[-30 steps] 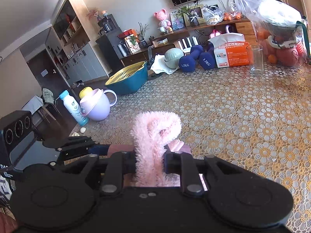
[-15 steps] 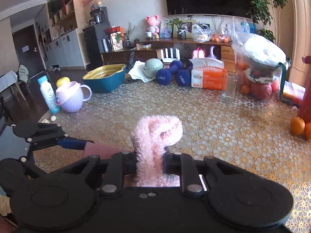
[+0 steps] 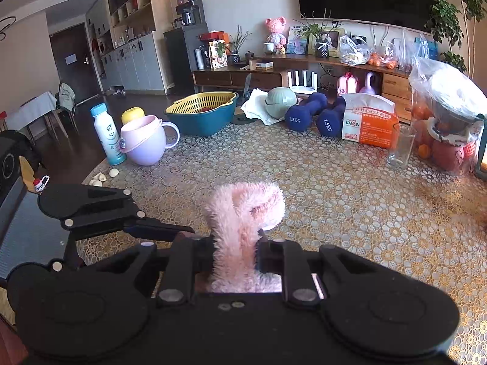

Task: Clean container
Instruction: 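Wipe the cup base and handle with the towel in the right gripper while the left gripper tilts the cup, then rub the towel down the cup side with the right gripper while the left gripper holds the cup upright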

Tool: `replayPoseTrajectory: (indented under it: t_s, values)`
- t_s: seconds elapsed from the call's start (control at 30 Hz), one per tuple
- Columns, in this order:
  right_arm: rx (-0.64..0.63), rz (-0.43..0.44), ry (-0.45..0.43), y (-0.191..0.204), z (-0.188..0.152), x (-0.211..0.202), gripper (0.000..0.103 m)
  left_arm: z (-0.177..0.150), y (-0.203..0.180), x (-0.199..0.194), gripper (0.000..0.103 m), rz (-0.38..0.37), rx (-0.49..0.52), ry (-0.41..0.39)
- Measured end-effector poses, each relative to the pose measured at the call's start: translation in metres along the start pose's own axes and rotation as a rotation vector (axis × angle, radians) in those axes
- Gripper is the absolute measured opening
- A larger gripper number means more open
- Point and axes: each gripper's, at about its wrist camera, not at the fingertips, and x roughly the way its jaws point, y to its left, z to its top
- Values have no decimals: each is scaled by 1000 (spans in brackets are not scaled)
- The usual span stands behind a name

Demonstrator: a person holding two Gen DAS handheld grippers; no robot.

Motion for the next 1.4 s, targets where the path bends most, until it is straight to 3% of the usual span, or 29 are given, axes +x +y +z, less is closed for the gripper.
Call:
replayPoseTrajectory:
  t_s: [0.43,0.57,0.73,0.97,1.4]
  values:
    - [135,-84,32,-45,-19,20,19,2,-1,5,58,-9,-2,11]
    - [122,-154,70,-51,-27,22,19,-4,-2,8,56,-14,1,31]
    - [111,-173,110,-50,-42,16,19,-3,-3,8,56,-11,-1,24]
    - [84,-201,71,-51,-31,-17,19,3,-1,8,57,5,-3,13]
    - [137,-118,-31,-58,-8,-21,19,30,-25,25,57,19,92,23]
